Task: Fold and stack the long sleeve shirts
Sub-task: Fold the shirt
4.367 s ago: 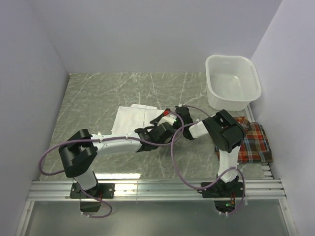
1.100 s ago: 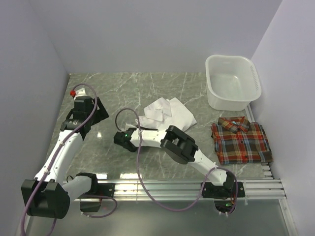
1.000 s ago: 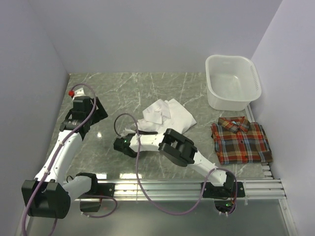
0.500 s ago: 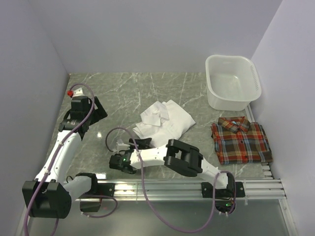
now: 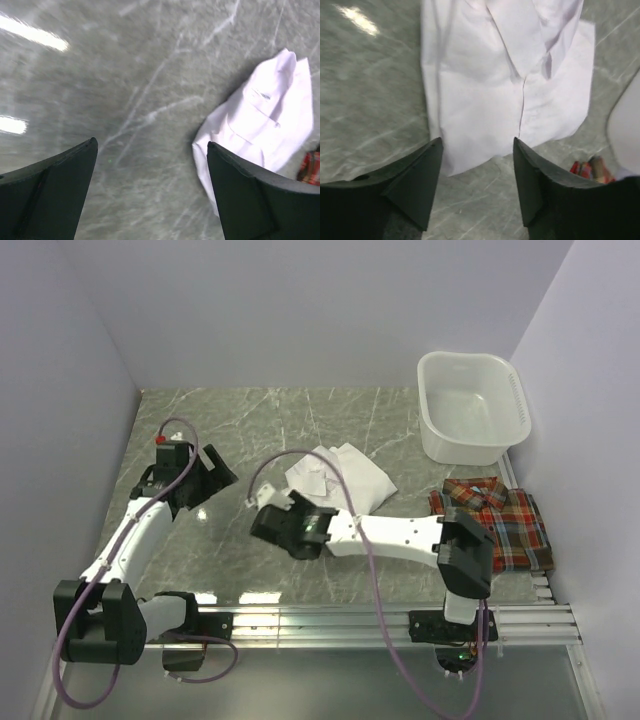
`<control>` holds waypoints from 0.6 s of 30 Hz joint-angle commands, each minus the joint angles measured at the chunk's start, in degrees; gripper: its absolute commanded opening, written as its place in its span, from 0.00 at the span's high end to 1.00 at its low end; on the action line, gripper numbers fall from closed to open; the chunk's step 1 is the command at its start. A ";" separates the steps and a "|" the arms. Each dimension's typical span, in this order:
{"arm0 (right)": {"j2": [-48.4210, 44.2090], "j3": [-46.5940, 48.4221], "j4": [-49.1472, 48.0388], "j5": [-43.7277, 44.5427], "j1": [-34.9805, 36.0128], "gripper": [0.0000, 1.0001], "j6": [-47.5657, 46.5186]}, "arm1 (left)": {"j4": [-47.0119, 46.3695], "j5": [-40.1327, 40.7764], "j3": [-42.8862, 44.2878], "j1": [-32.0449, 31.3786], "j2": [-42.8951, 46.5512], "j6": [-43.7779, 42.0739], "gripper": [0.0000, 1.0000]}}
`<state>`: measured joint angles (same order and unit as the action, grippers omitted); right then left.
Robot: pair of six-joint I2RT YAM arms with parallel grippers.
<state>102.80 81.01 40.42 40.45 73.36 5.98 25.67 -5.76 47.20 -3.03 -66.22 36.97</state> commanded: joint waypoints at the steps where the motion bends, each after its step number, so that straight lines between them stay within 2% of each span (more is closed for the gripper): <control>1: -5.58 -6.54 -3.68 -6.78 -6.11 0.38 5.70 | -5.79 -6.98 -3.51 -2.23 -0.40 6.08 0.03; 5: -12.35 -13.85 -10.52 -16.43 -13.06 0.55 8.78 | -9.23 -6.46 -3.34 -8.82 -5.22 10.39 0.04; 8: -16.93 -18.69 -15.54 -22.16 -17.11 0.60 11.07 | -11.42 -4.36 -1.50 -14.71 -8.39 13.56 0.05; 13: -19.66 -23.70 -22.14 -25.85 -19.04 0.61 13.09 | -14.68 -2.85 -0.53 -19.12 -15.69 18.92 0.09; 18: -17.47 -25.90 -26.79 -29.37 -20.10 0.61 15.29 | -18.80 -0.66 -1.93 -21.32 -18.86 21.82 0.14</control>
<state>84.66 56.25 20.10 14.63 54.06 18.50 12.36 -8.27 44.51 -23.40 -84.73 55.29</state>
